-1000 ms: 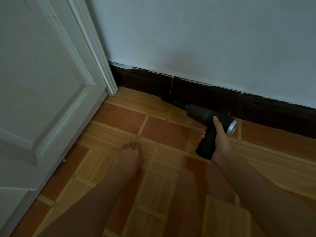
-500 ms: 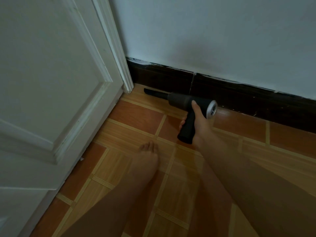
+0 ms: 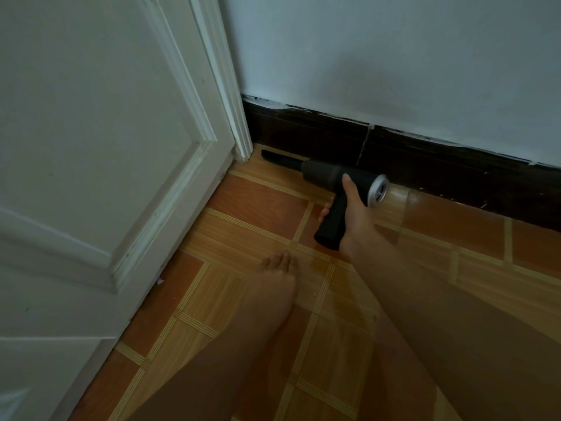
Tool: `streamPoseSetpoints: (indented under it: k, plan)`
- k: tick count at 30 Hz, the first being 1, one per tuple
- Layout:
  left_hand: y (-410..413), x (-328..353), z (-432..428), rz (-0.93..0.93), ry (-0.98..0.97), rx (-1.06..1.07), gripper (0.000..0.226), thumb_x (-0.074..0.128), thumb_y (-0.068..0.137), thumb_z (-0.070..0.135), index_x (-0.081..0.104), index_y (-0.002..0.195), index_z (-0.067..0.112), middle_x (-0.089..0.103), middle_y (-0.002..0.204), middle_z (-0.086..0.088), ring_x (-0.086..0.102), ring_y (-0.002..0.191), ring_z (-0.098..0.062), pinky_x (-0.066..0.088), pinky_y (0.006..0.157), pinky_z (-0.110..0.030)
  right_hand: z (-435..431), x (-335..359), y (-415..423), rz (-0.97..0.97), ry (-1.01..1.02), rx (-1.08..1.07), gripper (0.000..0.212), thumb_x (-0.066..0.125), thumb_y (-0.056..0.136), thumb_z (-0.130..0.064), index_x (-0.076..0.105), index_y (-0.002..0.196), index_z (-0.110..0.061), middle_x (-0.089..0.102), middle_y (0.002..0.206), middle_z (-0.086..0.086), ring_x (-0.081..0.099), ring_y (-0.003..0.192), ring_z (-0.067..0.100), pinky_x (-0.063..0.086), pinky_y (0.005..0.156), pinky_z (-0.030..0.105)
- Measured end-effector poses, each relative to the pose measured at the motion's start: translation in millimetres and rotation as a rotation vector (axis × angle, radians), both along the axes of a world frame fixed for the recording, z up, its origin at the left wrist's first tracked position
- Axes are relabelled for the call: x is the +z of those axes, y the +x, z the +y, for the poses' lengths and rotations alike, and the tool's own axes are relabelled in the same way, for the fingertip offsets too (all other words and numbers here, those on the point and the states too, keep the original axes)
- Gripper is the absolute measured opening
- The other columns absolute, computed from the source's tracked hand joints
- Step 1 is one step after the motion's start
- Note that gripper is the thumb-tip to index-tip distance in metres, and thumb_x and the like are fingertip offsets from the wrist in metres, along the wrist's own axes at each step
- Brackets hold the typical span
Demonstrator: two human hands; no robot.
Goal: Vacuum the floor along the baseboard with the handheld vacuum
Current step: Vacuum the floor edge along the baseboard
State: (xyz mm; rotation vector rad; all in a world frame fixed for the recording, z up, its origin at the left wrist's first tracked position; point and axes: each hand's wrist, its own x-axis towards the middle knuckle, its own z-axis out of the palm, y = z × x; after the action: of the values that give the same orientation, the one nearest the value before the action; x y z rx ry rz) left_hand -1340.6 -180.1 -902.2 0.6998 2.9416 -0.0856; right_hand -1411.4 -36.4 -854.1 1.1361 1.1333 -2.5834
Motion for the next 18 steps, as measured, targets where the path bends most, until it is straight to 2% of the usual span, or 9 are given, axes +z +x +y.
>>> streamPoseSetpoints:
  k: [8,10,11,13,15,18]
  plan:
    - [-0.6,-1.4,0.6,-0.001,-0.015,0.004,0.049,0.091,0.044,0.024,0.076,0.087,0.006,0.074,0.088,-0.01,0.072,0.076,-0.018,0.057,0.065,-0.029,2.7,-0.5,-4.5,0.008,0.079,-0.009,0.055,0.071,0.079,-0.04,0.056,0.118,-0.004,0.058,0.061,0.004,0.054,0.045,0.013,0.049,0.05,0.026]
    - [-1.3,4.9,2.7,-0.014,-0.015,0.012,0.05,0.088,0.054,0.026,0.073,0.098,0.005,0.072,0.1,-0.012,0.071,0.087,-0.019,0.056,0.074,-0.029,4.3,-0.6,-4.8,0.026,0.096,-0.017,0.056,0.071,0.08,-0.039,0.055,0.12,-0.004,0.058,0.066,0.005,0.054,0.045,0.013,0.049,0.049,0.025]
    - [-0.6,9.4,4.0,-0.041,-0.004,0.022,0.051,0.078,0.071,0.026,0.065,0.114,0.003,0.065,0.117,-0.015,0.065,0.104,-0.02,0.051,0.087,-0.031,5.4,-0.7,-4.5,0.027,0.105,-0.02,0.056,0.071,0.079,-0.039,0.055,0.12,-0.004,0.059,0.068,0.005,0.054,0.044,0.013,0.049,0.048,0.025]
    - [-0.3,9.4,4.2,-0.111,-0.067,-0.001,0.049,0.041,0.098,0.022,0.033,0.143,0.004,0.034,0.148,-0.015,0.037,0.135,-0.022,0.028,0.11,-0.033,8.3,0.3,-2.9,0.029,0.121,-0.015,0.053,0.071,0.08,-0.038,0.056,0.118,-0.004,0.059,0.066,0.005,0.055,0.044,0.013,0.049,0.049,0.025]
    - [0.1,10.1,4.4,-0.111,-0.084,0.013,0.048,0.025,0.102,0.02,0.018,0.147,0.006,0.02,0.154,-0.013,0.023,0.141,-0.021,0.017,0.114,-0.033,12.4,1.9,-0.3,0.032,0.139,-0.007,0.049,0.07,0.08,-0.038,0.058,0.113,-0.004,0.058,0.063,0.004,0.054,0.044,0.013,0.049,0.05,0.026]
    - [1.5,10.1,6.7,-0.078,-0.089,0.012,0.048,0.024,0.102,0.02,0.016,0.148,0.006,0.019,0.155,-0.013,0.022,0.142,-0.022,0.016,0.114,-0.033,20.5,5.0,5.1,0.035,0.167,-0.005,0.043,0.07,0.081,-0.038,0.059,0.106,-0.005,0.058,0.063,0.005,0.054,0.045,0.013,0.049,0.049,0.025]
